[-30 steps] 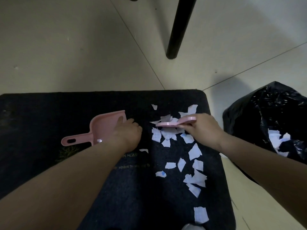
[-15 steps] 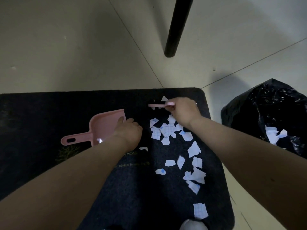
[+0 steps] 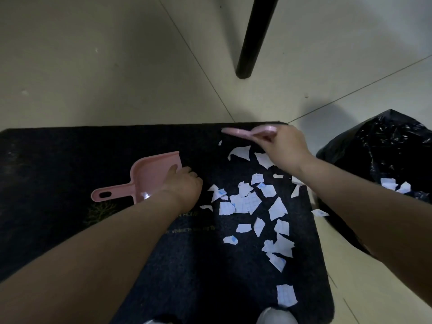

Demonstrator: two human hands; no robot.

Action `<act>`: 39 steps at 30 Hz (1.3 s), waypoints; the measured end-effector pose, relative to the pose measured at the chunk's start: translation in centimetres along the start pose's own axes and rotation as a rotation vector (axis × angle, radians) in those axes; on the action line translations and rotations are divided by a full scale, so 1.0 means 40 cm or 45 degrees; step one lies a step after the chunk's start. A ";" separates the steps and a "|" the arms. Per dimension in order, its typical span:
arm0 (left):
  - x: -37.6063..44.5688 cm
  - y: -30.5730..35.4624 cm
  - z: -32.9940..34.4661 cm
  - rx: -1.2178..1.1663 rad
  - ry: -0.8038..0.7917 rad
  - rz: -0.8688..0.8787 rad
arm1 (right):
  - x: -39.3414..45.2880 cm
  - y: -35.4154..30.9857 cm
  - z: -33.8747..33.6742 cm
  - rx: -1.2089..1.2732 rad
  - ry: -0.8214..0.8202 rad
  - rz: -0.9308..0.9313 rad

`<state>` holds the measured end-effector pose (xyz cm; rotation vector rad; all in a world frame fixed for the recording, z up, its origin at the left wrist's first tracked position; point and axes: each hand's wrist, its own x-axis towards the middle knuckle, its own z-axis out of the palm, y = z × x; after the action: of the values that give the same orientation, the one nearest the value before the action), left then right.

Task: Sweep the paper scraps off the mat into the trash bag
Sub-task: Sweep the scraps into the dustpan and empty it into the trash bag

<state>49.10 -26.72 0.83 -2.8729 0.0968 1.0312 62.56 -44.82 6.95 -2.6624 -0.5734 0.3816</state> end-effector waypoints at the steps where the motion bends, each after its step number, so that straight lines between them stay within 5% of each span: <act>1: 0.002 0.002 -0.001 0.006 -0.002 0.003 | 0.028 0.005 0.012 -0.019 0.023 0.017; 5: 0.004 0.003 -0.003 0.014 -0.019 -0.002 | 0.097 -0.009 0.074 -0.132 -0.065 0.102; 9: 0.007 -0.001 0.003 -0.002 -0.011 0.001 | 0.047 -0.008 0.125 -0.193 -0.219 -0.056; 15: 0.003 -0.004 0.001 -0.045 0.026 0.013 | -0.075 -0.029 0.038 -0.148 -0.505 -0.162; 19: 0.005 0.002 -0.003 -0.038 0.066 0.010 | -0.108 -0.022 -0.030 0.086 -0.267 0.028; 26: 0.021 0.027 -0.011 -0.015 0.056 0.040 | 0.006 0.143 -0.055 -0.272 0.127 0.382; 29: 0.029 0.038 -0.013 -0.011 0.001 0.052 | 0.005 0.182 -0.024 -0.331 0.035 0.439; 33: 0.033 0.046 -0.019 0.005 -0.027 0.043 | -0.033 0.158 0.035 -0.452 -0.095 0.199; 39: 0.032 0.051 -0.022 0.048 -0.007 0.048 | -0.127 0.089 0.088 -0.197 -0.194 0.153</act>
<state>50.48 -28.89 0.58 -2.8453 0.1684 1.0318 58.09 -48.95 3.24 -2.8426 -0.5074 0.6016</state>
